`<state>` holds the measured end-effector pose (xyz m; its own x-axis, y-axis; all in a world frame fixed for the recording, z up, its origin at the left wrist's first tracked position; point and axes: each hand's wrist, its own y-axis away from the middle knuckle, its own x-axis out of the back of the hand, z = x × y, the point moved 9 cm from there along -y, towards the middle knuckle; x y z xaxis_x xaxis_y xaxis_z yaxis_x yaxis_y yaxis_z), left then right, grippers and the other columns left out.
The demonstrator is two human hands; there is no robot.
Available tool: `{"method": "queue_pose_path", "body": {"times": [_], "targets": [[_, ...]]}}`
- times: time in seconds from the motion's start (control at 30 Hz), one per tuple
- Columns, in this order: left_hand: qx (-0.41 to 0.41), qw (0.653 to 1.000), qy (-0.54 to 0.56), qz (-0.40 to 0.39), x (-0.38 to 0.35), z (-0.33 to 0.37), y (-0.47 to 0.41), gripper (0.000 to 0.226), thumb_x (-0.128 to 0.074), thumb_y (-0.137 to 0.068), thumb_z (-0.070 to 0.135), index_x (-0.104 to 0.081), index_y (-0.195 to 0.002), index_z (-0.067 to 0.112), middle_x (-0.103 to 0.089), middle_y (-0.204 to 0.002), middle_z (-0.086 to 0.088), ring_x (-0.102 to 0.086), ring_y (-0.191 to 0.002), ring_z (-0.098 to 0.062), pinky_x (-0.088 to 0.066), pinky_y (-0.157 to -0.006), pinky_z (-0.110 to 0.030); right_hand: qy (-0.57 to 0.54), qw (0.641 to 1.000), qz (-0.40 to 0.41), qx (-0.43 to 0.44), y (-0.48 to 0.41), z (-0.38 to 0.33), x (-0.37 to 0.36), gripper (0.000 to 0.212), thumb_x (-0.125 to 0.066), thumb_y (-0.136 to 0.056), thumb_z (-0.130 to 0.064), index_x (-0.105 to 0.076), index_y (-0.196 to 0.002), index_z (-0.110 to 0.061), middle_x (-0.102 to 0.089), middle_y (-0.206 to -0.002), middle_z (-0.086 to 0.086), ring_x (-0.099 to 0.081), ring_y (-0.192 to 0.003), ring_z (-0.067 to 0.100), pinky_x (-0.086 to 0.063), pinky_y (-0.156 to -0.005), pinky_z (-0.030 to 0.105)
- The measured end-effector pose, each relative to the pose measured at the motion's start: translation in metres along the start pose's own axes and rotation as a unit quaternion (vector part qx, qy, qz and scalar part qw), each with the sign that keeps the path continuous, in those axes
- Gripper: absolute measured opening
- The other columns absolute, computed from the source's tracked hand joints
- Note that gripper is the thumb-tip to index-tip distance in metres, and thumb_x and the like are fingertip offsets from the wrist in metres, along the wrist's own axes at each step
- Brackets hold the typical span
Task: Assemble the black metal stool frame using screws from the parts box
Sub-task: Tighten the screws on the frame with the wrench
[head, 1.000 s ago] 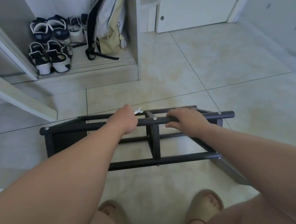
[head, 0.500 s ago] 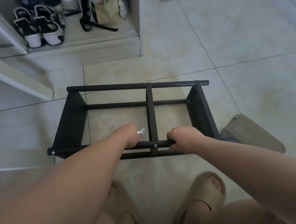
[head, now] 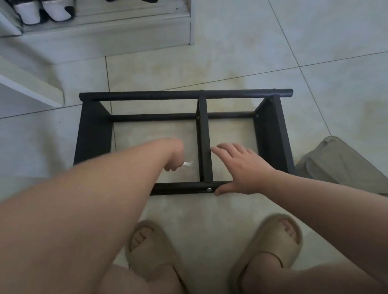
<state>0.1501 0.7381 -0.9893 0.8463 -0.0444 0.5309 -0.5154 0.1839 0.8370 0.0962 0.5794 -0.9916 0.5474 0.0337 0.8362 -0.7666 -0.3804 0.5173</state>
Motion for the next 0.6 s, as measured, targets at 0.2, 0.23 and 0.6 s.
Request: {"method": "queue_pose_path", "body": {"times": [0.2, 0.23, 0.6], "targets": [[-0.08, 0.996, -0.046, 0.01, 0.024, 0.01, -0.005, 0.016, -0.062, -0.097, 0.015, -0.074, -0.107, 0.01, -0.074, -0.096, 0.0, -0.066, -0.087, -0.013, -0.05, -0.073, -0.025, 0.068, 0.996, 0.021, 0.053, -0.02, -0.022, -0.013, 0.12, -0.025, -0.074, -0.095, 0.023, -0.158, -0.024, 0.03, -0.165, 0.003, 0.028, -0.151, 0.028, 0.008, -0.124, 0.056], [-0.1, 0.994, -0.04, 0.01, 0.021, 0.009, -0.008, 0.015, -0.062, -0.097, 0.016, -0.075, -0.104, 0.012, -0.072, -0.089, 0.004, -0.063, -0.08, -0.009, -0.045, -0.067, -0.022, 0.07, 0.996, 0.026, 0.055, -0.023, -0.023, -0.016, 0.119, -0.024, -0.076, -0.095, 0.021, -0.158, -0.023, 0.03, -0.165, 0.003, 0.029, -0.151, 0.027, 0.008, -0.124, 0.057], [-0.111, 0.97, 0.216, -0.007, -0.026, -0.028, -0.058, 0.015, -0.067, -0.09, 0.017, -0.068, -0.081, 0.03, -0.07, -0.082, 0.005, -0.064, -0.076, -0.011, -0.05, -0.066, -0.027, 0.019, 0.994, 0.07, 0.08, -0.03, -0.023, -0.027, 0.117, -0.032, -0.081, -0.091, 0.002, -0.162, -0.014, 0.016, -0.169, 0.005, 0.021, -0.154, 0.022, -0.001, -0.125, 0.055]]}}
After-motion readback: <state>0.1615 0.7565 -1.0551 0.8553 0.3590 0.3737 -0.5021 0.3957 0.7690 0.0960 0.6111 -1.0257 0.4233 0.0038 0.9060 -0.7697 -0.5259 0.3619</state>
